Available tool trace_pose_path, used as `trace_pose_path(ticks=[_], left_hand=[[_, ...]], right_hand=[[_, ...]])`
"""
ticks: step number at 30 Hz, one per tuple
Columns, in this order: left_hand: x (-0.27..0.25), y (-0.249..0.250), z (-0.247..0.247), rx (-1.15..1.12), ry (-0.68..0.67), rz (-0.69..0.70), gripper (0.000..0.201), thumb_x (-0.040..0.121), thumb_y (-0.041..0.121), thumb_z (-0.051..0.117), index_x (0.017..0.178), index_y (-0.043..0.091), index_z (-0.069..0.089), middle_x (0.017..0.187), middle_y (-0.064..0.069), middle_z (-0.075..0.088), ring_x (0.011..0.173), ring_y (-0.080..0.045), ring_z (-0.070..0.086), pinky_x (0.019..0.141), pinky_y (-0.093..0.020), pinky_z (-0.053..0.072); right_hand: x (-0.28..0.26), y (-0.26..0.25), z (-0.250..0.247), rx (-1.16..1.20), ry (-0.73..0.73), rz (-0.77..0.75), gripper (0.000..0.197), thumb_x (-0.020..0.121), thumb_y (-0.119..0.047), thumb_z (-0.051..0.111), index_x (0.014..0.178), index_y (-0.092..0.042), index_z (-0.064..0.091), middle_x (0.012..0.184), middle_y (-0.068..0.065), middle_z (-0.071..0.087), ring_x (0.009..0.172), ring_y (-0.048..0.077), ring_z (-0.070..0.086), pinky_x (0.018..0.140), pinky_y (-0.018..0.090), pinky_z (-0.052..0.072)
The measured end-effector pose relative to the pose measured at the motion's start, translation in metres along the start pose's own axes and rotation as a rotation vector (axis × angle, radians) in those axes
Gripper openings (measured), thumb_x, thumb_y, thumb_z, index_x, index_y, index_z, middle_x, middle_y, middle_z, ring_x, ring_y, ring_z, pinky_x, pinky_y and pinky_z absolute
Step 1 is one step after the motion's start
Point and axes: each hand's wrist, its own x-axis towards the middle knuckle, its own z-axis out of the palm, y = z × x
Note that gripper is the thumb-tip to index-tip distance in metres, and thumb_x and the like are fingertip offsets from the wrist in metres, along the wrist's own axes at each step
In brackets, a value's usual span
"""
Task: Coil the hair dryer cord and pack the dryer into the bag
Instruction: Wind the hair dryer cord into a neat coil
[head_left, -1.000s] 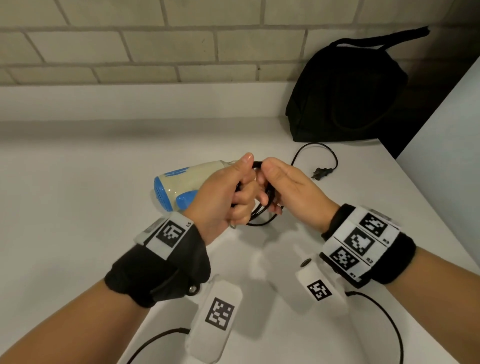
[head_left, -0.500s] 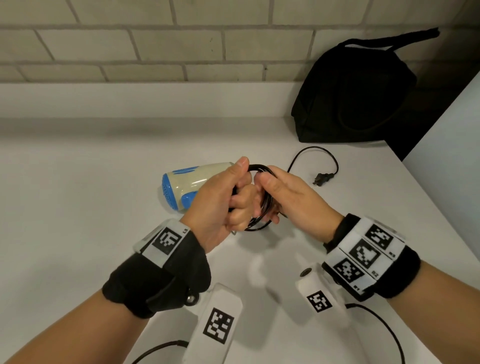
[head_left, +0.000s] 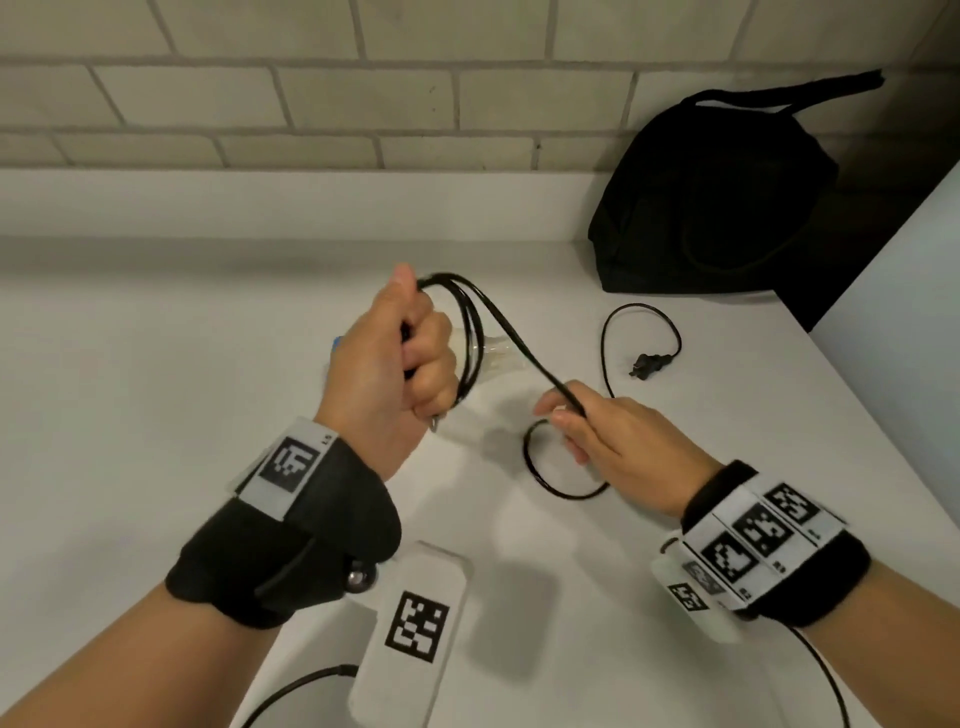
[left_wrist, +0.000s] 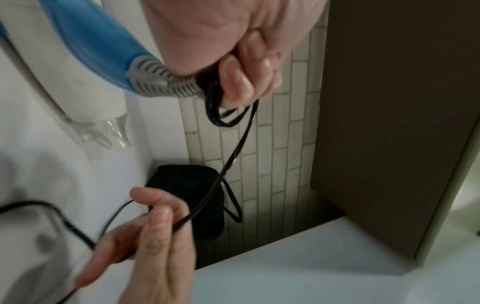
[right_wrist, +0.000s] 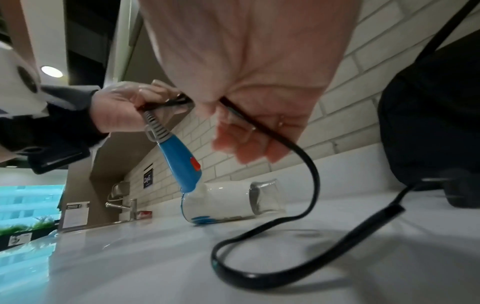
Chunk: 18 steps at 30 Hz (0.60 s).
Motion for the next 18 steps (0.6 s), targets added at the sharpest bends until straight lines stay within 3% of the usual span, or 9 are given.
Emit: trace_pose_path(ticks=[3,6,9,11,12,13,15,16,18], left_hand=[[0.002,0.005,0.007,-0.021,0.068,0.092,0.046,0.095,0.041,0.026,0.054,0.021,0.028,0.034,0.009,0.024,0.026,-0.003,0.015,0.031,-0.018,0.011],[-0.002,-0.005,0.027,0.233,0.015,0.193,0.051,0.096,0.038,0.023,0.047,0.026,0.032,0.035,0.008,0.029,0.029,-0.003,0.019,0.033,-0.018,0.015],[-0.01,-0.028,0.044,0.646,-0.138,0.406,0.039,0.096,0.034,0.024,0.06,0.027,0.036,0.046,0.01,0.039,0.037,-0.003,0.035,0.041,-0.015,0.029],[-0.012,-0.042,0.044,0.874,-0.25,0.511,0.038,0.088,0.053,0.016,0.066,0.027,0.034,0.055,0.011,0.042,0.051,-0.007,0.047,0.051,-0.018,0.038],[-0.011,-0.047,0.04,0.965,-0.269,0.539,0.04,0.082,0.061,0.015,0.067,0.029,0.033,0.056,0.011,0.044,0.056,-0.01,0.049,0.057,-0.023,0.041],[-0.009,-0.048,0.035,1.024,-0.272,0.549,0.04,0.081,0.064,0.015,0.067,0.03,0.032,0.056,0.012,0.046,0.059,-0.01,0.05,0.061,-0.024,0.042],[-0.003,-0.048,0.026,1.043,-0.283,0.513,0.038,0.086,0.059,0.021,0.068,0.03,0.035,0.056,0.013,0.048,0.057,-0.003,0.05,0.061,-0.017,0.04],[-0.001,-0.047,0.023,1.034,-0.289,0.482,0.039,0.088,0.056,0.024,0.069,0.026,0.04,0.057,0.013,0.049,0.057,0.0,0.05,0.06,-0.014,0.039],[-0.001,-0.047,0.02,1.047,-0.307,0.426,0.046,0.087,0.055,0.023,0.074,0.016,0.045,0.057,0.013,0.051,0.056,0.001,0.052,0.059,-0.014,0.04]], right_hand=[[0.0,0.003,0.001,-0.291,0.082,0.051,0.03,0.096,-0.033,0.025,0.12,-0.019,0.038,0.077,-0.004,0.058,0.072,0.028,0.061,0.06,0.036,0.041],[0.006,-0.013,0.009,-0.576,-0.04,0.093,0.023,0.095,-0.017,0.033,0.117,-0.013,0.036,0.093,0.009,0.067,0.078,0.032,0.064,0.053,0.033,0.029],[0.009,-0.042,0.01,-0.637,-0.037,-0.042,0.022,0.078,-0.014,0.062,0.097,-0.003,0.057,0.066,0.017,0.061,0.071,0.029,0.067,0.042,0.026,0.022],[0.006,-0.05,0.01,-0.518,-0.176,-0.06,0.025,0.088,-0.014,0.05,0.109,-0.001,0.056,0.09,0.024,0.062,0.098,0.031,0.061,0.062,0.036,0.044],[0.002,-0.048,0.01,-0.478,-0.261,-0.069,0.027,0.091,-0.011,0.042,0.114,-0.001,0.054,0.105,0.023,0.061,0.103,0.033,0.057,0.072,0.041,0.045],[0.0,-0.046,0.01,-0.464,-0.246,-0.137,0.026,0.091,-0.007,0.04,0.112,-0.002,0.054,0.106,0.02,0.061,0.095,0.035,0.057,0.063,0.042,0.043],[-0.004,-0.052,-0.002,-0.564,-0.163,-0.241,0.013,0.082,-0.006,0.052,0.09,-0.011,0.061,0.073,0.01,0.061,0.055,0.03,0.05,0.04,0.024,0.019],[-0.008,-0.053,-0.008,-0.552,-0.099,-0.206,0.004,0.075,-0.016,0.06,0.077,-0.017,0.063,0.057,0.006,0.058,0.04,0.027,0.043,0.041,0.017,0.008],[-0.012,-0.048,-0.014,-0.412,-0.036,-0.192,0.018,0.074,-0.038,0.058,0.069,-0.024,0.068,0.051,0.003,0.06,0.034,0.025,0.051,0.039,0.017,0.01]])
